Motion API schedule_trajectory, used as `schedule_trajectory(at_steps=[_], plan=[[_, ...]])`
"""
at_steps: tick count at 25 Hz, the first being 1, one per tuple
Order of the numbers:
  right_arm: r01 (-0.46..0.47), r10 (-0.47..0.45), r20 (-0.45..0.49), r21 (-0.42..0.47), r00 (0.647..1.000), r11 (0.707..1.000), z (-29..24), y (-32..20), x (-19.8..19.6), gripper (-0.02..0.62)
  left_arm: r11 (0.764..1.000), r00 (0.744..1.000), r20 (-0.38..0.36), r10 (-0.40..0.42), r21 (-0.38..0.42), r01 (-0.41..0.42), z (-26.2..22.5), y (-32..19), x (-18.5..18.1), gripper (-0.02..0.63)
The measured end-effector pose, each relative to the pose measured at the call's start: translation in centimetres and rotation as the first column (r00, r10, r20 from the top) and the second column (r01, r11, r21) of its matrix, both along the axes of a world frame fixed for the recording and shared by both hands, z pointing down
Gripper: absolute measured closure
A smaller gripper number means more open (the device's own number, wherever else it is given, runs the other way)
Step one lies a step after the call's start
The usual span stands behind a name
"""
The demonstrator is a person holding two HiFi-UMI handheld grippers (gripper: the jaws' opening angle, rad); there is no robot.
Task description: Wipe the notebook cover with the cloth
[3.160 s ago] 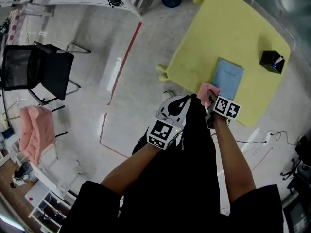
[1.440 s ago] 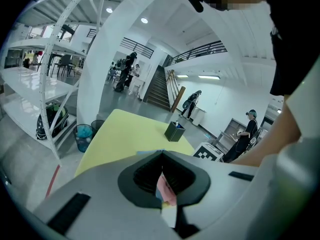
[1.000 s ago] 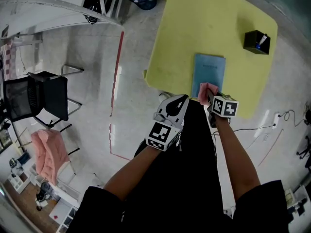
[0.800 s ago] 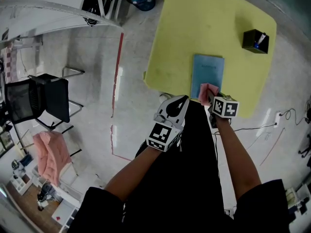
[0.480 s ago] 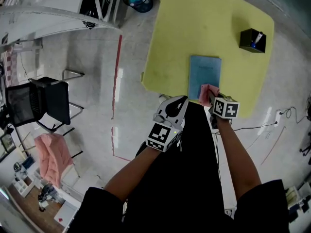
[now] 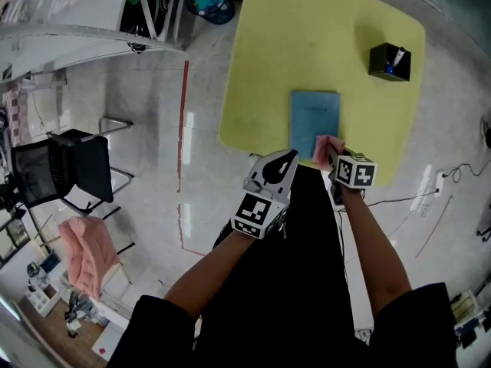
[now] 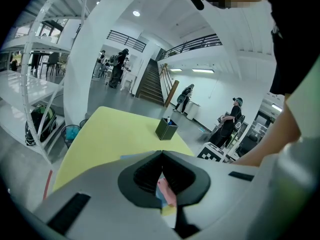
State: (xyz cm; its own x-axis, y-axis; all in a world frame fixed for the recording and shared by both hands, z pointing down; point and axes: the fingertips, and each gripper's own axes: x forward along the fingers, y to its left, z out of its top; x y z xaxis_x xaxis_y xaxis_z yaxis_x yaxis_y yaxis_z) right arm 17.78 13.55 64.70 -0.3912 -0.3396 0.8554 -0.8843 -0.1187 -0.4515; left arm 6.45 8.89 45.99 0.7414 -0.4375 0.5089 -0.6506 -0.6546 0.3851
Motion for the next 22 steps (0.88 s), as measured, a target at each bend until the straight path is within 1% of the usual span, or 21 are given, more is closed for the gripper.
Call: schedule_trajectory(at_steps=[8, 11, 14, 17, 20, 22], plan=[[-0.014, 0.014, 0.017, -0.017, 1.0, 1.0, 0.5, 0.6, 2.0, 0.56, 1.0, 1.0, 0.005, 0.028, 0.005, -0.028, -0.4, -0.2, 1.9, 0.601], [-0.025, 0.025, -0.021, -0.019, 0.999, 1.0, 0.4, 0.4, 3.5, 0.558, 1.0, 1.0, 0.001, 0.028, 0.012, -0.028, -0.6, -0.5, 2.7, 0.6], [-0.075, 0.072, -0.067, -0.045, 0.995, 0.996, 0.9, 1.1, 5.6, 0.56, 1.0, 1.0, -0.008, 0.026, 0.014, -0.026, -1.3, -0.4, 2.8, 0.601], [-0.156, 0.152, -0.07, -0.056, 0.986, 0.986, 0.8, 2.0, 8.1, 0.558, 0.999, 0.999, -0.023, 0.034, 0.02, -0.034, -2.2, -0.3, 2.6, 0.601], [-0.199, 0.196, -0.098, -0.018, 0.976, 0.98, -1.2, 2.2, 10.2, 0.56, 0.998, 0.998, -0.036, 0.052, 0.027, -0.051, -3.3, -0.2, 2.3, 0.601], [-0.229, 0.23, -0.092, 0.027, 0.969, 0.973, -3.6, 2.4, 10.7, 0.558, 0.998, 0.998, -0.04, 0.056, 0.019, -0.055, -4.2, 0.3, 1.8, 0.6]])
